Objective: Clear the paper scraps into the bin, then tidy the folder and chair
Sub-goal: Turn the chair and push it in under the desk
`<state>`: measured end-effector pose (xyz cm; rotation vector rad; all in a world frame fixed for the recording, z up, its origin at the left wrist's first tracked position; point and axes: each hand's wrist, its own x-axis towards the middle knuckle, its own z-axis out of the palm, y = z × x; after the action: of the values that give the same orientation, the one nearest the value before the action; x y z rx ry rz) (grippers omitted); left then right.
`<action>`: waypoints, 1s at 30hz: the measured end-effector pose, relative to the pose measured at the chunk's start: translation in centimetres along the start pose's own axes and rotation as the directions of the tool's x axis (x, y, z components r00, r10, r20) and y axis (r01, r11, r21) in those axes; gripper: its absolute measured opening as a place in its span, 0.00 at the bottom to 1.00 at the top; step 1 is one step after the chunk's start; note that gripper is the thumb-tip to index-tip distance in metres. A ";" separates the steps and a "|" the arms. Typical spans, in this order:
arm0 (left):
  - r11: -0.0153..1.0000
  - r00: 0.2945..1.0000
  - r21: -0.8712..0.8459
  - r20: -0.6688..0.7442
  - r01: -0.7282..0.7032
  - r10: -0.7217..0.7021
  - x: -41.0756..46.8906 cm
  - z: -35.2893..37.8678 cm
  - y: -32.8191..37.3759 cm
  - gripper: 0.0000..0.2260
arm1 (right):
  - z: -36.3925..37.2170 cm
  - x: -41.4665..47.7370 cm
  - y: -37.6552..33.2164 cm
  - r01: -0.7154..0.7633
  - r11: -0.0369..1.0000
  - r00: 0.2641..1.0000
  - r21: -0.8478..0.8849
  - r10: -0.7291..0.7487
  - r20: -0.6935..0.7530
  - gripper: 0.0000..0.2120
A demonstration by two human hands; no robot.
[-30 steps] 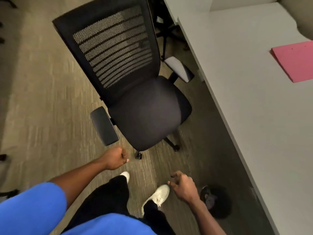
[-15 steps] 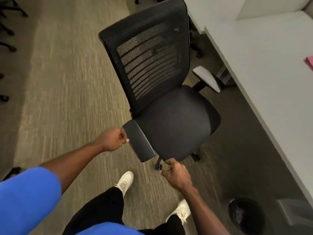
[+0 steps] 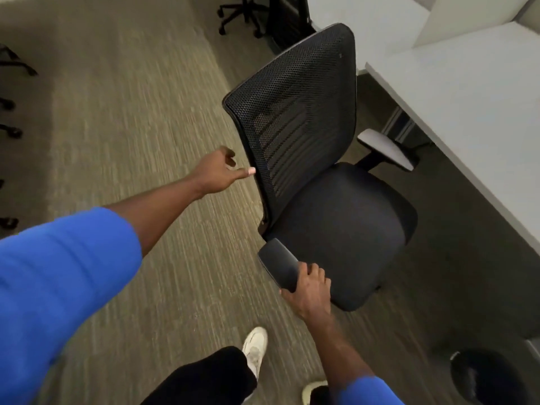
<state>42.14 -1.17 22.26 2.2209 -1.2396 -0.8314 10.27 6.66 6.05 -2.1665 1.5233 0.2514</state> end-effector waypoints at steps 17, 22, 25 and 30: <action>0.765 0.992 -0.644 0.075 -0.031 0.103 3.0 3.2 3.0 0.11 | 2.3 0.6 1.3 0.016 0.980 0.999 -0.200 -0.010 0.031 0.30; 0.783 0.991 -0.619 0.055 -0.060 0.120 1.6 3.8 3.8 0.09 | 1.9 0.0 3.1 0.069 0.974 0.997 -0.217 -0.061 0.047 0.36; 0.797 0.989 -0.600 0.062 -0.071 0.135 0.6 4.4 4.6 0.09 | 1.6 -0.3 4.4 0.075 0.969 0.997 -0.235 -0.065 0.051 0.35; 0.789 0.986 -0.608 0.061 -0.087 0.156 -0.6 6.4 5.3 0.09 | 0.9 -1.3 7.1 0.084 0.964 0.996 -0.254 -0.072 0.058 0.35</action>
<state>34.29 -3.90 21.30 1.5776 -0.9652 -1.1211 3.33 6.25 3.88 -2.3944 1.4417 0.4944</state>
